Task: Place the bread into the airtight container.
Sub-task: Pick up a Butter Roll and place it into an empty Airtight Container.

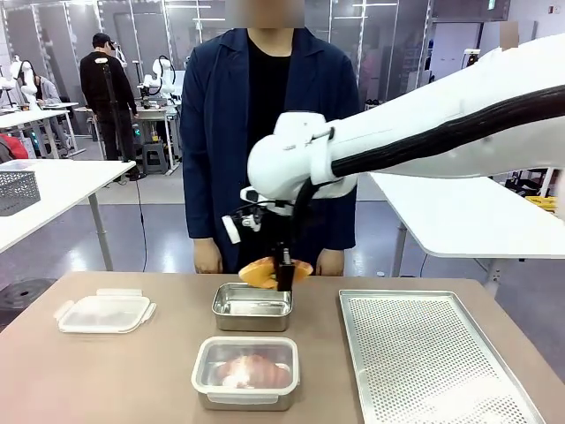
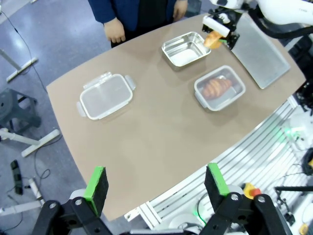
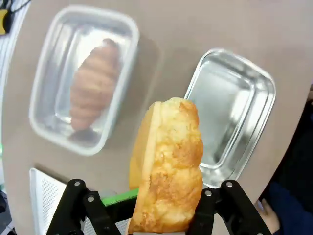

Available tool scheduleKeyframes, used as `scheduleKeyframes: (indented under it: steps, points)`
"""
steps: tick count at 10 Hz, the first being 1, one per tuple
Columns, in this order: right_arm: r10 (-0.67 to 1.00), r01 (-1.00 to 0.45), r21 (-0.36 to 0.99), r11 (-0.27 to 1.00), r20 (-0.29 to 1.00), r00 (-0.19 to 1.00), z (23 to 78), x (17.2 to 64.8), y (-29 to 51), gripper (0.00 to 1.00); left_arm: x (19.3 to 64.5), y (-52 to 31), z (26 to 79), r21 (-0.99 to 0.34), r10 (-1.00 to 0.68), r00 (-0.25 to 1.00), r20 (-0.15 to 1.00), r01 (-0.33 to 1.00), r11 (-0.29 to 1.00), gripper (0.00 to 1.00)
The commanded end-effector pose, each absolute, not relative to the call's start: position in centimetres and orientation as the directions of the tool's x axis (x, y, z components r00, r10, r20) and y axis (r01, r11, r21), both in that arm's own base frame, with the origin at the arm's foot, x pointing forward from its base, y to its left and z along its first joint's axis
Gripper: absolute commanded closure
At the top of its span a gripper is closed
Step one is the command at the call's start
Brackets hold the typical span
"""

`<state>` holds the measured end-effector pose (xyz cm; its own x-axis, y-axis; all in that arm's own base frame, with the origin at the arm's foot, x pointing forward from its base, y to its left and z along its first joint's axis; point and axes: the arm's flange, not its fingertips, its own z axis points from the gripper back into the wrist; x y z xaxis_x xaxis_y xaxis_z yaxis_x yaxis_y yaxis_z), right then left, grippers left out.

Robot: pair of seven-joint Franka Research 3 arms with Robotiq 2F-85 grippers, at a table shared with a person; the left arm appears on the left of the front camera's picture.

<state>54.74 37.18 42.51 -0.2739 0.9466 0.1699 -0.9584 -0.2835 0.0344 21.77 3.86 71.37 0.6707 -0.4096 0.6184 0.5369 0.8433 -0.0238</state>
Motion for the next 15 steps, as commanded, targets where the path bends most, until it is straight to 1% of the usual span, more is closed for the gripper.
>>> scheduleKeyframes:
  steps: [1,2,3,4,6,7,8,10,12,13,14,15]
  points:
    - [0.964,-0.971,0.052,-0.235,0.138,-0.226,42.9,58.3,40.6,0.98,21.8,3.8,71.5,-0.024,-0.415,0.666,0.620,0.544,0.839,0.00]
    - [0.965,-0.974,0.053,-0.219,0.161,-0.209,42.3,59.2,42.0,0.98,21.8,3.8,71.5,-0.024,-0.415,0.666,0.620,0.544,0.839,0.00]
    - [0.959,-0.970,0.045,-0.238,0.167,-0.227,41.6,59.9,43.3,0.98,21.8,3.8,71.5,-0.024,-0.415,0.666,0.620,0.544,0.839,0.00]
    - [0.961,-0.974,0.042,-0.223,0.179,-0.212,40.5,61.1,43.9,0.98,21.8,3.8,71.5,-0.024,-0.415,0.666,0.620,0.544,0.839,0.00]
    - [0.975,-0.984,0.045,-0.175,0.144,-0.167,39.1,62.3,43.5,0.98,21.8,3.8,71.5,-0.024,-0.415,0.666,0.620,0.544,0.839,0.00]
    - [0.979,-0.985,0.044,-0.166,0.126,-0.159,38.8,62.3,43.3,0.77,21.8,3.8,71.5,-0.024,-0.415,0.666,0.620,0.544,0.839,0.00]
    - [0.980,-0.985,0.049,-0.167,0.121,-0.160,38.6,62.3,43.0,0.43,21.8,3.8,71.5,-0.024,-0.415,0.666,0.620,0.544,0.839,0.00]
    - [0.982,-0.986,0.064,-0.152,0.124,-0.144,38.5,62.0,42.7,0.00,21.8,3.8,71.5,-0.024,-0.415,0.666,0.620,0.544,0.839,0.00]
    - [0.984,-0.986,0.071,-0.149,0.113,-0.140,38.4,61.9,42.6,0.00,21.8,3.8,71.5,-0.024,-0.415,0.666,0.620,0.544,0.839,0.00]
    - [0.985,-0.987,0.068,-0.144,0.108,-0.137,38.4,61.9,42.6,0.10,21.8,3.8,71.5,-0.024,-0.415,0.666,0.620,0.544,0.839,0.00]
    - [0.985,-0.988,0.068,-0.141,0.108,-0.133,38.4,62.0,42.6,0.00,21.8,3.8,71.5,-0.024,-0.415,0.666,0.620,0.544,0.839,0.00]
    - [0.986,-0.989,0.065,-0.136,0.108,-0.128,38.5,62.2,42.5,0.00,21.8,3.8,71.5,-0.024,-0.415,0.666,0.620,0.544,0.839,0.00]
